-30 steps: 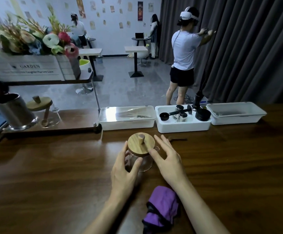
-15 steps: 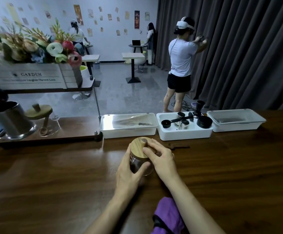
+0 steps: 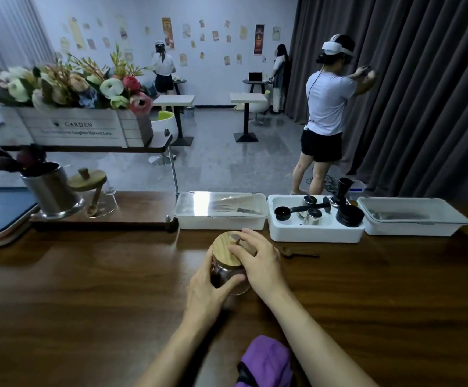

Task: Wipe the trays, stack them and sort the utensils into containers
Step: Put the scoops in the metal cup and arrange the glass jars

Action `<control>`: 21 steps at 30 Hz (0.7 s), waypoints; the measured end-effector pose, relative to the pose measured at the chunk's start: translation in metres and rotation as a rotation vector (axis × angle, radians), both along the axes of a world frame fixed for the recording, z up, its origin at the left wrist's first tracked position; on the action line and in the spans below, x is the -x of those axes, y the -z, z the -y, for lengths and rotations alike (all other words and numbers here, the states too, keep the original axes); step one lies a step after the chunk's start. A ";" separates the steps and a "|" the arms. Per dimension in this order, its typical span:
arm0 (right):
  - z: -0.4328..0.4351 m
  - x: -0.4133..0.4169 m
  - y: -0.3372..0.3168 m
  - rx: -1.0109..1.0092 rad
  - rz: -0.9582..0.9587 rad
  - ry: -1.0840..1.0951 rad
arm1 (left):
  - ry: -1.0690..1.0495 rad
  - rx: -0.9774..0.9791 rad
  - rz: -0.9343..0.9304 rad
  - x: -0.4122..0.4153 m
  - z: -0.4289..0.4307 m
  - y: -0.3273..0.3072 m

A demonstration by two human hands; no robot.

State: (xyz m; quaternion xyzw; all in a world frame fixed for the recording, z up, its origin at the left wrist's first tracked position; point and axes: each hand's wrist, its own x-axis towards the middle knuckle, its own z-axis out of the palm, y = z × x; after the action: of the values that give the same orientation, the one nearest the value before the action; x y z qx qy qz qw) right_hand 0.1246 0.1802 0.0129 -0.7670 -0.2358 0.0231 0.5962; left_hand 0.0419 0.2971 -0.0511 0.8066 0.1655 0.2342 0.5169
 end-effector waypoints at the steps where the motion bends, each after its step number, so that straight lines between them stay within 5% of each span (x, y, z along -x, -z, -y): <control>1: 0.000 -0.001 0.000 -0.005 0.020 -0.011 | -0.002 -0.002 -0.006 0.000 0.000 0.000; 14: 0.003 -0.010 0.000 0.108 0.047 -0.038 | -0.040 -0.039 -0.021 -0.001 0.000 0.000; 21: -0.003 -0.007 0.008 0.009 0.029 0.020 | -0.014 -0.052 -0.015 -0.002 -0.001 0.001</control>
State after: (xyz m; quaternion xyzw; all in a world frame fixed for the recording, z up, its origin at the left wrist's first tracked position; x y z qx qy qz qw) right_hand 0.1313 0.1828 0.0054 -0.7723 -0.2365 0.0071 0.5895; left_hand 0.0436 0.2983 -0.0521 0.8202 0.1688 0.2361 0.4930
